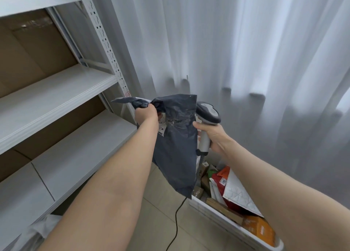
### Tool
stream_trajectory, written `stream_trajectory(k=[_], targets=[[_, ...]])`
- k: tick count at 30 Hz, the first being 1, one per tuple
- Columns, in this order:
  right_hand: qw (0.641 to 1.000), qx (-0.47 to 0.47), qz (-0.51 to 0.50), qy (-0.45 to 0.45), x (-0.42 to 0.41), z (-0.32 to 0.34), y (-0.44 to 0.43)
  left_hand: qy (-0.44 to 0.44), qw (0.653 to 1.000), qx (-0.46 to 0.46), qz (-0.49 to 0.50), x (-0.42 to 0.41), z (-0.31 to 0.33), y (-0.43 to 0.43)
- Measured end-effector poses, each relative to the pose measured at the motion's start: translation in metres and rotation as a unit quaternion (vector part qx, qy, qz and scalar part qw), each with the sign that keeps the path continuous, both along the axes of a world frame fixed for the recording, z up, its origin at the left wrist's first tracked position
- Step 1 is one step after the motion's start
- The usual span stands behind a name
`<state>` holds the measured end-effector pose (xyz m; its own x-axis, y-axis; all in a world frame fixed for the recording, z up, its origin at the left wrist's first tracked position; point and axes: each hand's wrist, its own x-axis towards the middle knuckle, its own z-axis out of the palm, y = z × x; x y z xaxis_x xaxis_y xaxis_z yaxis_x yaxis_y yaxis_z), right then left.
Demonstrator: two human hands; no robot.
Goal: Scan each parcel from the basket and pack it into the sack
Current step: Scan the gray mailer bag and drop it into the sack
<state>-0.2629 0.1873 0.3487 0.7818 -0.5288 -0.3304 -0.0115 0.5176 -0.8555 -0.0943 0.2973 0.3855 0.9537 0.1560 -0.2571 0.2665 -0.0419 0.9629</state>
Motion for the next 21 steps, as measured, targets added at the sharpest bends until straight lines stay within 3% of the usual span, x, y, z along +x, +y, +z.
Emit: stream_trajectory(k=[7,11,13,15,17,19,21], targets=[[0.977,-0.034,-0.166,0.127,0.02,-0.002,-0.001,0.008,0.999,-0.006,-0.039,0.004,0.014,0.019],[0.982,-0.026,-0.166,0.086,0.025,0.003,-0.007,-0.02,0.996,0.086,-0.027,0.012,0.012,0.03],[0.986,-0.035,-0.146,0.068,0.028,0.006,-0.007,-0.085,0.986,0.142,0.012,0.012,0.014,0.035],[0.987,-0.049,-0.145,0.052,0.031,0.01,-0.005,-0.218,0.945,0.243,-0.005,0.013,0.019,0.04],[0.987,-0.057,-0.146,0.041,0.035,0.013,-0.005,-0.311,0.864,0.369,-0.142,0.016,0.021,0.041],[0.988,-0.058,-0.137,0.031,0.036,0.016,-0.003,-0.312,0.764,0.482,-0.294,0.015,0.02,0.038],[0.991,-0.056,-0.121,0.017,0.036,0.017,-0.001,-0.28,0.705,0.539,-0.365,0.01,0.012,0.035]])
